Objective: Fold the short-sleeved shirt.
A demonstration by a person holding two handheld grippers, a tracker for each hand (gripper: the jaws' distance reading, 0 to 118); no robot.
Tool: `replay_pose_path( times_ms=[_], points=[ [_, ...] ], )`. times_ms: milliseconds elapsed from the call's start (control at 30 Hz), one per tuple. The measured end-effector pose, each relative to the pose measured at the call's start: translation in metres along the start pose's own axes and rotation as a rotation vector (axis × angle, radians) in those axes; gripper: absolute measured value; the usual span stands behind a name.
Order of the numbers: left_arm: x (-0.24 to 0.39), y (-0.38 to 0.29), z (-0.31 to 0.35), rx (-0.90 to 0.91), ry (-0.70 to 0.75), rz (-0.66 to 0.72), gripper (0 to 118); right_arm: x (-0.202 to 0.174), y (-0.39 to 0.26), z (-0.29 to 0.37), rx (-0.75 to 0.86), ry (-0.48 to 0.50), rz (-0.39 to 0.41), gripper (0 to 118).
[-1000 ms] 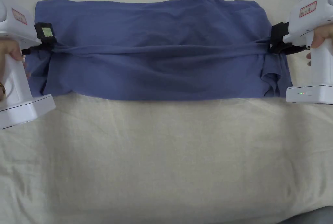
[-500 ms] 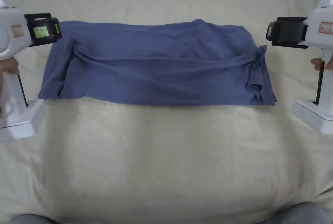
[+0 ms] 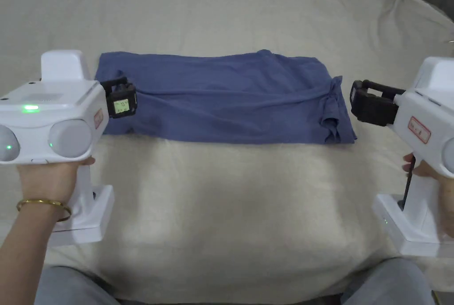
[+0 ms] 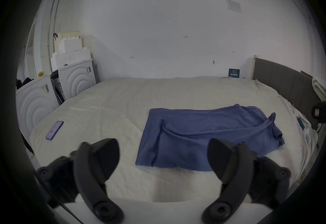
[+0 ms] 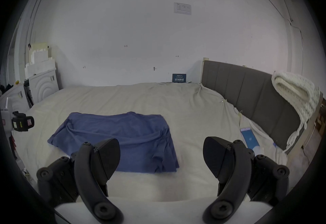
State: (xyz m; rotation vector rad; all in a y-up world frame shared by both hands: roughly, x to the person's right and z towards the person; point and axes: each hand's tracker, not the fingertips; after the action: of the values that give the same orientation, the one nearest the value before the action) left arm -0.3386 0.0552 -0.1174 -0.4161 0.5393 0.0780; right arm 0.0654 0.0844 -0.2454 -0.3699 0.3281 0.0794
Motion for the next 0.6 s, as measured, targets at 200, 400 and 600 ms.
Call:
replay_pose_path(
  times_ms=[200,400,600],
  points=[
    [0.003,-0.014,0.018,0.010,-0.004,0.004,37,-0.009,-0.017,0.014,0.008,0.037,-0.024,34],
    [0.003,-0.020,0.035,0.004,-0.024,0.050,0,-0.021,-0.018,0.015,-0.008,0.078,0.002,1],
    [0.007,-0.030,0.038,-0.036,-0.050,0.031,0,-0.029,-0.016,0.016,0.000,0.077,0.001,1]
  ],
)
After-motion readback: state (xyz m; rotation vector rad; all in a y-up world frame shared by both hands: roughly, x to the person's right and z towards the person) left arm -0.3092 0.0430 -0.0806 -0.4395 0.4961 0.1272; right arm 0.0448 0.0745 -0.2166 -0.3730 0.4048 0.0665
